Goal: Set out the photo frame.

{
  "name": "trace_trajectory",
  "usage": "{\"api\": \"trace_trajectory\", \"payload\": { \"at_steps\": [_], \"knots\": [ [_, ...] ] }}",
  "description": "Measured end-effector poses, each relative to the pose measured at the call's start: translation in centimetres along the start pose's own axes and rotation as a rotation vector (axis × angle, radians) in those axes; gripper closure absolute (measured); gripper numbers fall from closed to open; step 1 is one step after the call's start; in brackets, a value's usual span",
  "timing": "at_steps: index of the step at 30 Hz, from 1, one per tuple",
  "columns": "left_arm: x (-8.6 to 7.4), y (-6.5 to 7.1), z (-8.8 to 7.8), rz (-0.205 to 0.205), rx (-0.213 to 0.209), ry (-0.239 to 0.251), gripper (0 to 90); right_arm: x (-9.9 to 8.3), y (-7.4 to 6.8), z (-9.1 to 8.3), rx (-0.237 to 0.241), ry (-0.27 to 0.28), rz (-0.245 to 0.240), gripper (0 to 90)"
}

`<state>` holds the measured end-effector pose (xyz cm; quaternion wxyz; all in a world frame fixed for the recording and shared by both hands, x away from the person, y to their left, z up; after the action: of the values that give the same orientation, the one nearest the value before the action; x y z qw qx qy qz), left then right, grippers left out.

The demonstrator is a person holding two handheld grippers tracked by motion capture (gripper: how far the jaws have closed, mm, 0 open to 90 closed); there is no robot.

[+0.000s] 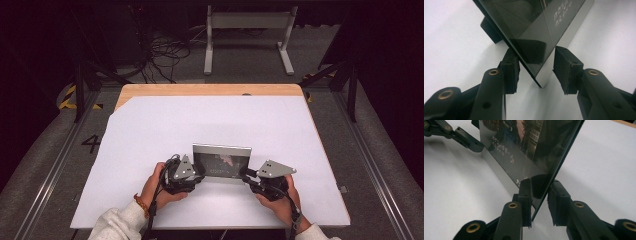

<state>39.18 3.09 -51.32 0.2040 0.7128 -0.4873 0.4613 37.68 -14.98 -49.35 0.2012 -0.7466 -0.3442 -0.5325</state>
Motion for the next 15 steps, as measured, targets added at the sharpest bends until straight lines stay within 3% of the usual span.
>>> {"api": "trace_trajectory", "payload": {
  "at_steps": [15],
  "knots": [
    [-0.19, -0.36, 0.79, -0.006, 0.056, -0.004, 56.9, -0.64, 0.24, 0.87, -0.005, -0.028, 0.002, 71.1]
  ]
}}
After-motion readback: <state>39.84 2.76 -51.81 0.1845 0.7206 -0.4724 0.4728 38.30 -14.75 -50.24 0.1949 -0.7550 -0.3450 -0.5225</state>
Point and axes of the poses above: each handheld gripper's, and its own axes: z roughly forward along the jaws, x roughly out of its top, y roughly to its right, the point moved 10 cm from there along z, roughly forward along the jaws, and after that the axes turned 13 degrees about y, right-handed, at the moved point
